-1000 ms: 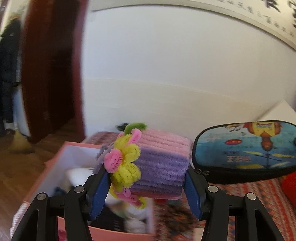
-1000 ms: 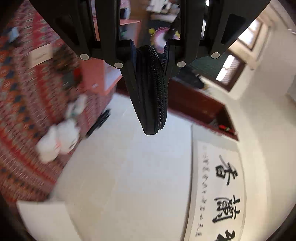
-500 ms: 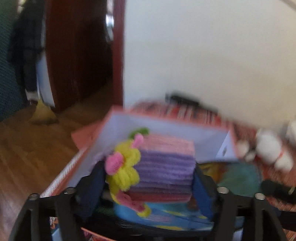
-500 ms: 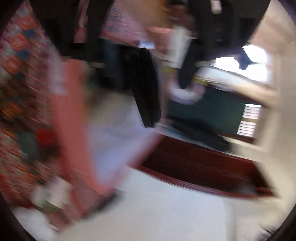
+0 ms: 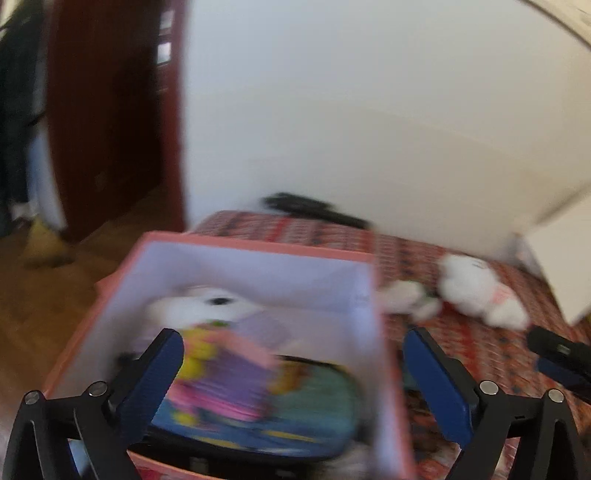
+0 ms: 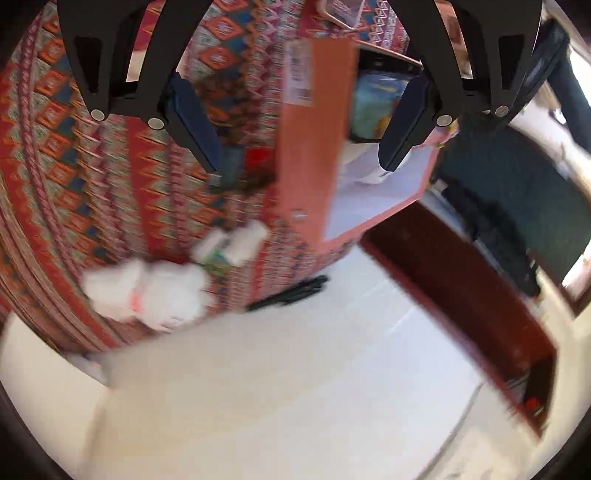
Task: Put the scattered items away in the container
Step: 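Carry the pipe-cleaner toy and blue pencil case into the pink box and release both, then grasp the wooden bead bracelet with the left gripper while the right grasps the dark bottle, then carry the bead bracelet and dark bottle into the pink box and release both, then grasp the white cup holding a white jar with the left gripper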
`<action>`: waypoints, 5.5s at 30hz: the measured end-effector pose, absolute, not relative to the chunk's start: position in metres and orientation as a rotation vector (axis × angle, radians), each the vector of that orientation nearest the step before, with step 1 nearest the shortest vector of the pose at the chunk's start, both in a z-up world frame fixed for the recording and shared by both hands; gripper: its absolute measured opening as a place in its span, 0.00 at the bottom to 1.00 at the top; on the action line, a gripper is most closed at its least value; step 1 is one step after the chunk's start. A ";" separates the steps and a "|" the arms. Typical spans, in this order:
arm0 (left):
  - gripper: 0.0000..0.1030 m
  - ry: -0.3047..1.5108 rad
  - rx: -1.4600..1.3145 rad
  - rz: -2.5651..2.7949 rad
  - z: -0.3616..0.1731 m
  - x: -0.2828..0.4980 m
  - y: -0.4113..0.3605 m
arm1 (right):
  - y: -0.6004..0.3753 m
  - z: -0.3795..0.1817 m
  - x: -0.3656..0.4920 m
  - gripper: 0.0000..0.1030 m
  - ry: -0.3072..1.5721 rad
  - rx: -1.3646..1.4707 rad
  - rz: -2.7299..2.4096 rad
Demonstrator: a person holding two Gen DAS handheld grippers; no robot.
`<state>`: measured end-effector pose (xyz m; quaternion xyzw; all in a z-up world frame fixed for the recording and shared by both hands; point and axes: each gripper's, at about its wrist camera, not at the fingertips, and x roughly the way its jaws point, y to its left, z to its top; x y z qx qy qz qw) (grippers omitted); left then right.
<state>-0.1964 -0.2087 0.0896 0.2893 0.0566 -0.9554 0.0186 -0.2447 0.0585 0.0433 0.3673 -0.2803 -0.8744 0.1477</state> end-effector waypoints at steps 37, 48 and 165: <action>0.37 0.091 1.536 -2.790 -0.103 -0.289 -0.025 | 0.142 -0.106 -0.171 0.25 0.106 1.786 -2.121; 0.00 0.287 1.583 -2.966 -0.052 -0.261 -0.017 | 0.176 -0.071 -0.178 0.25 -0.047 1.719 -2.243; 0.79 -0.603 1.134 -2.987 0.028 -0.292 -0.019 | 0.242 0.016 -0.237 0.90 -1.166 1.045 -2.475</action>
